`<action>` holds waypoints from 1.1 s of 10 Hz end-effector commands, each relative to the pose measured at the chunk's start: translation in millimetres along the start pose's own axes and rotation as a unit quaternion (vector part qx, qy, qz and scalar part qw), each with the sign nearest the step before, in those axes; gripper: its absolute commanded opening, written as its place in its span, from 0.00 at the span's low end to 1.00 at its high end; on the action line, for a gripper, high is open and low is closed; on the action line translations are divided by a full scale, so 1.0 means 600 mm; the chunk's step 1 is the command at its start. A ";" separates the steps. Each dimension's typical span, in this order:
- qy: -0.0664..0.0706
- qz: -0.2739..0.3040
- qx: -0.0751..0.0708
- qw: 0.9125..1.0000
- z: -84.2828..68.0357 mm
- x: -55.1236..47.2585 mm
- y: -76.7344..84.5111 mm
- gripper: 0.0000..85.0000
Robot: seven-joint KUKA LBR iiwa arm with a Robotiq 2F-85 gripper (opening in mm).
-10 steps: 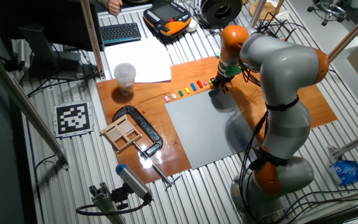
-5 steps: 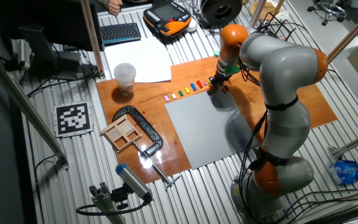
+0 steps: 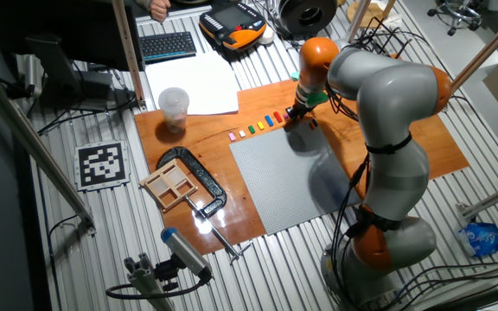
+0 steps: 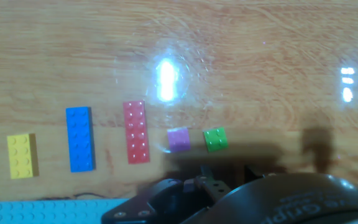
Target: Build with small Lego blocks
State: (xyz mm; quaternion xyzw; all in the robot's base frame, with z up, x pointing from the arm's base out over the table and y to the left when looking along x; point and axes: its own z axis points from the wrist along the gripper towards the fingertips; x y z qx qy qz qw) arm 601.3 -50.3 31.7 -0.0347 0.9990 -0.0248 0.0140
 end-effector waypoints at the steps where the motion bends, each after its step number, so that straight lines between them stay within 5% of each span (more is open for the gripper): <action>1: -0.001 -0.002 -0.001 1.000 0.001 -0.004 0.000 0.40; 11: -0.002 -0.016 -0.003 1.000 0.007 -0.024 0.004 0.40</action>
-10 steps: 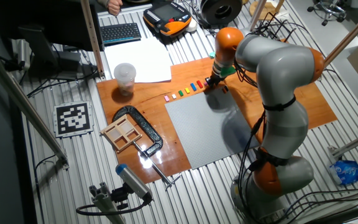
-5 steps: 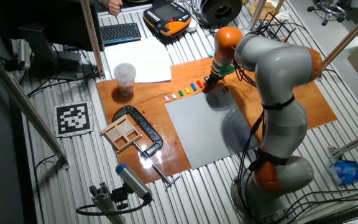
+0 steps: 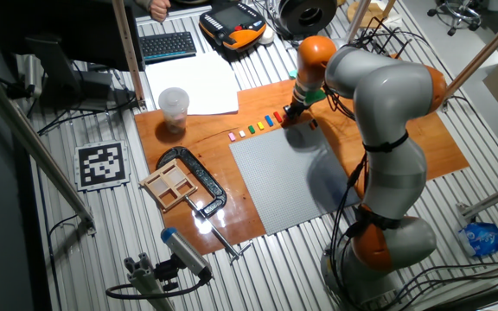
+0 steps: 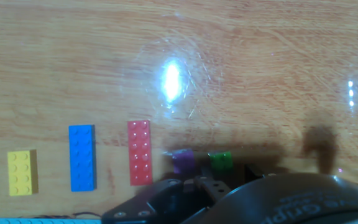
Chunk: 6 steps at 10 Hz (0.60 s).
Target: Build with small Lego blocks
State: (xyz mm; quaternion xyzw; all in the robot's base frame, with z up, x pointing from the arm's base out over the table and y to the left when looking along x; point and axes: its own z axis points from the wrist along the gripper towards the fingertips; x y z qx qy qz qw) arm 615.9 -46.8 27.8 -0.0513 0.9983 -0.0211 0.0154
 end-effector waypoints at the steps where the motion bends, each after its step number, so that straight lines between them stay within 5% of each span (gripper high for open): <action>1: -0.001 -0.001 0.000 1.000 0.002 0.000 0.001 0.40; 5: 0.000 -0.008 0.000 1.000 0.008 -0.003 0.004 0.40; 6: 0.002 -0.008 0.002 1.000 0.007 -0.002 0.006 0.20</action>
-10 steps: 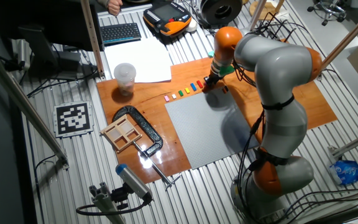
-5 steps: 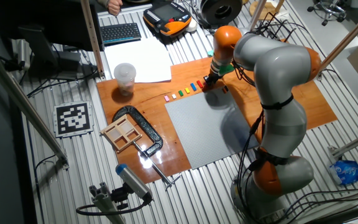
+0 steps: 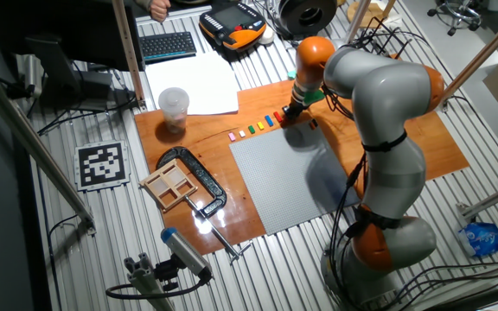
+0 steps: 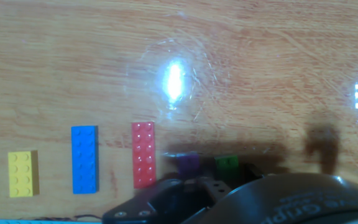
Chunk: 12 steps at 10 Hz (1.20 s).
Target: Build with small Lego blocks
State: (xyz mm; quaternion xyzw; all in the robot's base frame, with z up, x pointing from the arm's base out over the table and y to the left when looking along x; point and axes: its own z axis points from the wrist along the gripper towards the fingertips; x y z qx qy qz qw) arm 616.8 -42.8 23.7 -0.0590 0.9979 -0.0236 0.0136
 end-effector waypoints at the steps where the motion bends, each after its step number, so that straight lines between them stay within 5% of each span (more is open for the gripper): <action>1: 0.000 0.000 0.001 1.000 -0.001 0.000 0.000 0.20; 6: 0.001 0.000 0.010 1.000 -0.009 0.003 -0.001 0.20; 8: 0.003 0.004 0.002 1.000 -0.015 0.010 -0.008 0.20; 12: 0.008 0.015 0.001 1.000 -0.026 0.042 -0.016 0.20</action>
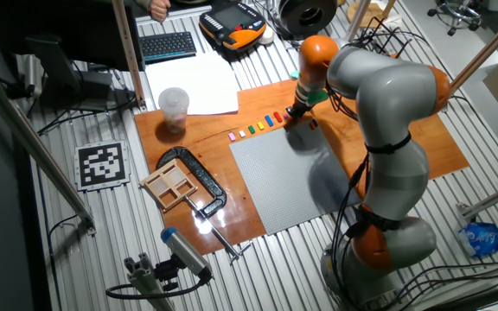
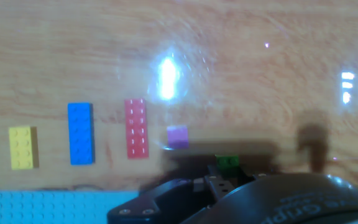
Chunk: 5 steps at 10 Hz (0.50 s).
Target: Build with small Lego blocks
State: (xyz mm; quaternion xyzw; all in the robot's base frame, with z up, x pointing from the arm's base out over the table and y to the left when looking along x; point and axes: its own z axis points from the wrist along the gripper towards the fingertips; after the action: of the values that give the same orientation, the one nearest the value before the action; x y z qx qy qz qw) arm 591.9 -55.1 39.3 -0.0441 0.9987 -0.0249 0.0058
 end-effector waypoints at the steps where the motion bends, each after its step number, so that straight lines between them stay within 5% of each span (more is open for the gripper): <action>1: 0.003 0.000 0.000 1.000 0.000 0.006 -0.003 0.00; 5: 0.007 -0.002 -0.001 1.000 0.001 0.022 -0.024 0.00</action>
State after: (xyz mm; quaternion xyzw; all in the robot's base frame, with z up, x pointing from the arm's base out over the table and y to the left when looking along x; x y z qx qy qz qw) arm 579.2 -71.1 39.1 -0.0455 0.9987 -0.0245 -0.0008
